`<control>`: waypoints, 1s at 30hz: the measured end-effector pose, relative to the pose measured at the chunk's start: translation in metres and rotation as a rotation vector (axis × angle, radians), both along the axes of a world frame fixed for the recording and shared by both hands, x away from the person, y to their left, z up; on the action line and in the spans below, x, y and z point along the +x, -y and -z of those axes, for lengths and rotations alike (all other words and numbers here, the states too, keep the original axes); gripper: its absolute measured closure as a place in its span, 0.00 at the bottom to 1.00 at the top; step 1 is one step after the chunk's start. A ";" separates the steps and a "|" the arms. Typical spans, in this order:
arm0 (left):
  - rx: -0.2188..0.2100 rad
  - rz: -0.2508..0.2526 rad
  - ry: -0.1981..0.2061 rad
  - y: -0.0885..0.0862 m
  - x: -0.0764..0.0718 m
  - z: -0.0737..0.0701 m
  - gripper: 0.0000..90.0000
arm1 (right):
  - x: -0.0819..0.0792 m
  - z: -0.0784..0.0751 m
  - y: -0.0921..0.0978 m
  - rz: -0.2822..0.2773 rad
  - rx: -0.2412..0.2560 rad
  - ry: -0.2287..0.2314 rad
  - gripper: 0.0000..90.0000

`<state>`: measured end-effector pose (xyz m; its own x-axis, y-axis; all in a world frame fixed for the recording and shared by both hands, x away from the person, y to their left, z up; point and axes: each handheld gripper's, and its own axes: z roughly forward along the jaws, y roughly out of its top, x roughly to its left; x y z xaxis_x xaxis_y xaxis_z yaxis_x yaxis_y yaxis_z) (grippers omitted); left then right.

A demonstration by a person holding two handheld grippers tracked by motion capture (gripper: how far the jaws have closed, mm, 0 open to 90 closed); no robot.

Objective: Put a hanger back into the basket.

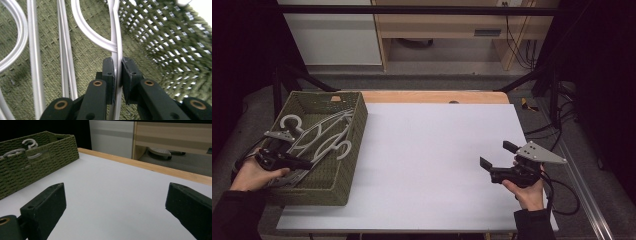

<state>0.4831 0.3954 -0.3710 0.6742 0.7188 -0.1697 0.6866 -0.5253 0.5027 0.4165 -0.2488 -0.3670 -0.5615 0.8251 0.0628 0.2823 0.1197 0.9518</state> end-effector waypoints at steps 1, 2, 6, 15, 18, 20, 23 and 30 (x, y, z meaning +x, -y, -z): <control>0.010 -0.006 0.001 0.002 0.001 0.002 0.90 | 0.000 0.000 0.000 0.001 0.001 0.001 0.04; 0.021 0.001 -0.002 0.003 0.001 0.003 0.90 | 0.000 0.000 0.001 0.001 0.001 0.000 0.04; 0.035 -0.014 0.015 0.006 0.000 0.002 0.90 | 0.000 0.000 0.001 0.001 0.002 -0.001 0.04; 0.023 -0.108 0.034 -0.009 0.000 -0.004 0.87 | 0.000 0.000 0.001 0.001 0.002 -0.001 0.04; -0.002 -0.161 0.056 -0.016 -0.001 -0.004 0.86 | 0.000 0.001 0.000 -0.001 0.003 -0.003 0.04; -0.002 -0.182 0.076 -0.018 -0.001 -0.007 0.86 | 0.000 0.001 0.000 -0.001 0.003 -0.005 0.04; 0.011 -0.221 0.112 -0.020 -0.002 -0.012 0.85 | 0.000 0.001 0.000 0.000 0.003 -0.006 0.04; 0.005 -0.276 0.173 -0.024 -0.003 -0.019 0.87 | 0.000 0.001 0.000 -0.001 0.004 -0.005 0.04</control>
<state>0.4797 0.4193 -0.3523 0.4725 0.8789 -0.0656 0.7081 -0.3343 0.6220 0.4169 -0.2487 -0.3677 -0.5619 0.8243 0.0689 0.2874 0.1164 0.9507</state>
